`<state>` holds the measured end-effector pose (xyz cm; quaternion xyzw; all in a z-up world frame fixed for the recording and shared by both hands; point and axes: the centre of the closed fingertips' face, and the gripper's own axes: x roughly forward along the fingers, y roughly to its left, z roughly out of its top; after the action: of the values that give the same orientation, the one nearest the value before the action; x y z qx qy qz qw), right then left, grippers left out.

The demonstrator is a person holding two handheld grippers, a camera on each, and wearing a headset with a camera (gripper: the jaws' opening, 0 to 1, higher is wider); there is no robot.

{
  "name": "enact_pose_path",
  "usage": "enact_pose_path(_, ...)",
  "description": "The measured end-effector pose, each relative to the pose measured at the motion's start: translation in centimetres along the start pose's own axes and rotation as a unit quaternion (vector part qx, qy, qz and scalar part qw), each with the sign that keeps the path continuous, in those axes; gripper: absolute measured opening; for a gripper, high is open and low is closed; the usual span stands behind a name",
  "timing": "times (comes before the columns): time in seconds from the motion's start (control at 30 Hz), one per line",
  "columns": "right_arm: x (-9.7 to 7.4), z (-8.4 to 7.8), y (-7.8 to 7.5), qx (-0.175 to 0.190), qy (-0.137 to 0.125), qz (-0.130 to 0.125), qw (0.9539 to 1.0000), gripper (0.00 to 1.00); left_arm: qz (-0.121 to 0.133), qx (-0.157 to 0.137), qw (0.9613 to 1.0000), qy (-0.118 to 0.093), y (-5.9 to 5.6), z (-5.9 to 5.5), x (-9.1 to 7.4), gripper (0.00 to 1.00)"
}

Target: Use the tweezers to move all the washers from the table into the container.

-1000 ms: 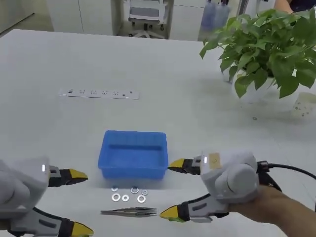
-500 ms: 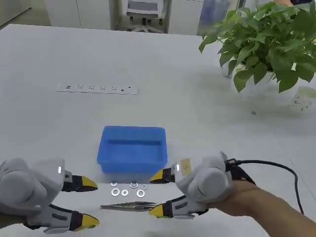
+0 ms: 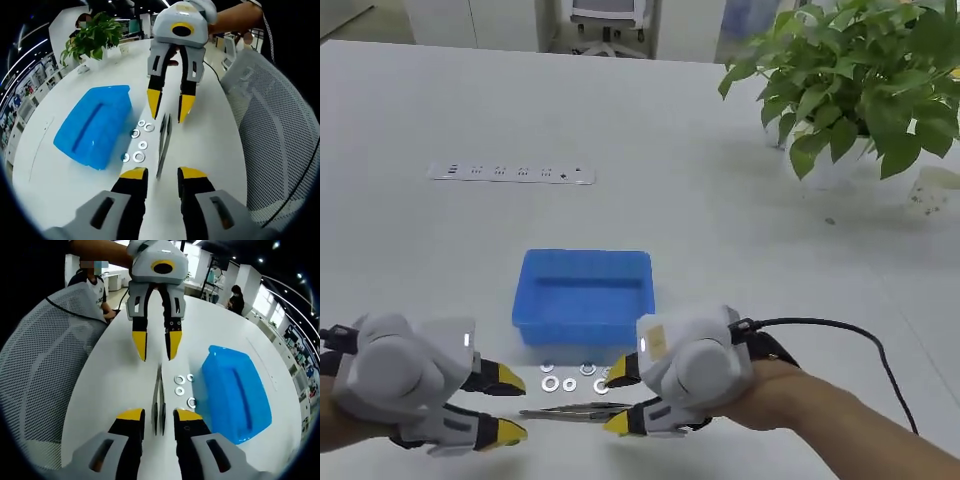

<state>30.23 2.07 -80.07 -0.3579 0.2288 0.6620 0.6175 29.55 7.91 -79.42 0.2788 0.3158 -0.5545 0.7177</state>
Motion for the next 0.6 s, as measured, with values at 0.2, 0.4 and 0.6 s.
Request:
enact_pose_path(0.2,0.7,-0.3,0.0,0.005,0.013,0.011,0.9998,0.19,-0.010,0.006,0.9997,0.020,0.1,-0.3,0.5,0.26)
enact_pose_path(0.4,1.3,-0.8,-0.1,0.010,0.031,0.013,0.9994,0.16,-0.023,0.010,0.9990,0.035,0.0,-0.6,1.1,0.22)
enact_pose_path(0.6,1.5,-0.8,-0.1,0.018,0.032,0.014,0.9992,0.12,-0.037,0.013,0.9975,0.058,-0.3,-1.3,1.6,0.17)
